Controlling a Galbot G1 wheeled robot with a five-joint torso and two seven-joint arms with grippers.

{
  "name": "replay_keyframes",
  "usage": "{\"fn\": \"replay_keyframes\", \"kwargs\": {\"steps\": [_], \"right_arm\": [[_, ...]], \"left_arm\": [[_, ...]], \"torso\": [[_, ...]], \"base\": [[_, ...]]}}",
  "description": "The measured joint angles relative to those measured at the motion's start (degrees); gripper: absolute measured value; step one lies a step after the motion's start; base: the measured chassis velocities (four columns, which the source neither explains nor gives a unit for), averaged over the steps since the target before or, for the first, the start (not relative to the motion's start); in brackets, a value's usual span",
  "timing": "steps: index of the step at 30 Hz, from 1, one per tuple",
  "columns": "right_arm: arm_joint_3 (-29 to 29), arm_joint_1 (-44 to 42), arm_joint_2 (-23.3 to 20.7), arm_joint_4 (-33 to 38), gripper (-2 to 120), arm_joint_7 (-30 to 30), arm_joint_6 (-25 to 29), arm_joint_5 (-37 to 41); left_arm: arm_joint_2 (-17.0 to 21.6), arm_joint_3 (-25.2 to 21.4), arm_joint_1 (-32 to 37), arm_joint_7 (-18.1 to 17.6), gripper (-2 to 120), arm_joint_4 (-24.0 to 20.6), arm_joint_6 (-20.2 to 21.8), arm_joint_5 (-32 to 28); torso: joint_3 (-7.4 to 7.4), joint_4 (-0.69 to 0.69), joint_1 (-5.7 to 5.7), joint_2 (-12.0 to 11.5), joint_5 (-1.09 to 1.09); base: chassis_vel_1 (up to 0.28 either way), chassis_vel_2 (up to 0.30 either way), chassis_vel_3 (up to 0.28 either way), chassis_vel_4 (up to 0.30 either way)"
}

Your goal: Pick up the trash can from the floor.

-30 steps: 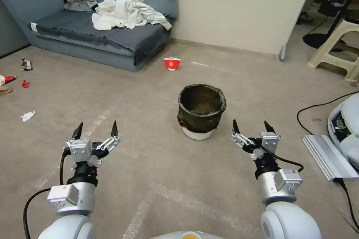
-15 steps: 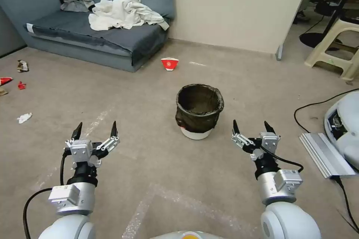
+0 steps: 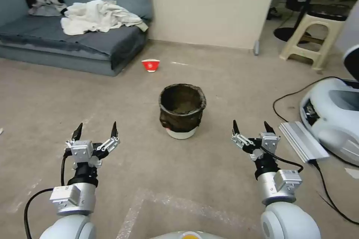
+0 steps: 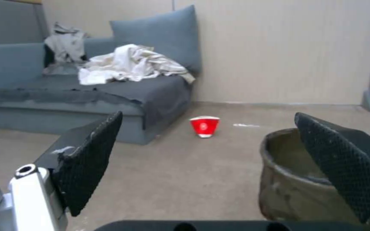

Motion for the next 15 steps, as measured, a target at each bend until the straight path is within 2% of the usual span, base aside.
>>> {"fn": "replay_keyframes", "kwargs": {"steps": [9,15], "right_arm": [[0.0,0.0,0.0,-0.1,100,0.0,0.0,0.0],[0.1,0.0,0.0,-0.1,100,-0.3,0.0,0.0]], "left_arm": [[-0.2,0.2,-0.2,-0.2,100,0.8,-0.9,0.0],[-0.2,0.2,-0.3,-1.0,100,1.2,-1.2,0.0]], "torso": [[0.00,0.00,0.00,0.0,0.00],[0.00,0.02,0.00,0.0,0.00]], "base": [[-0.064,-0.059,-0.065,-0.063],[-0.008,-0.009,-0.006,-0.011]]}}
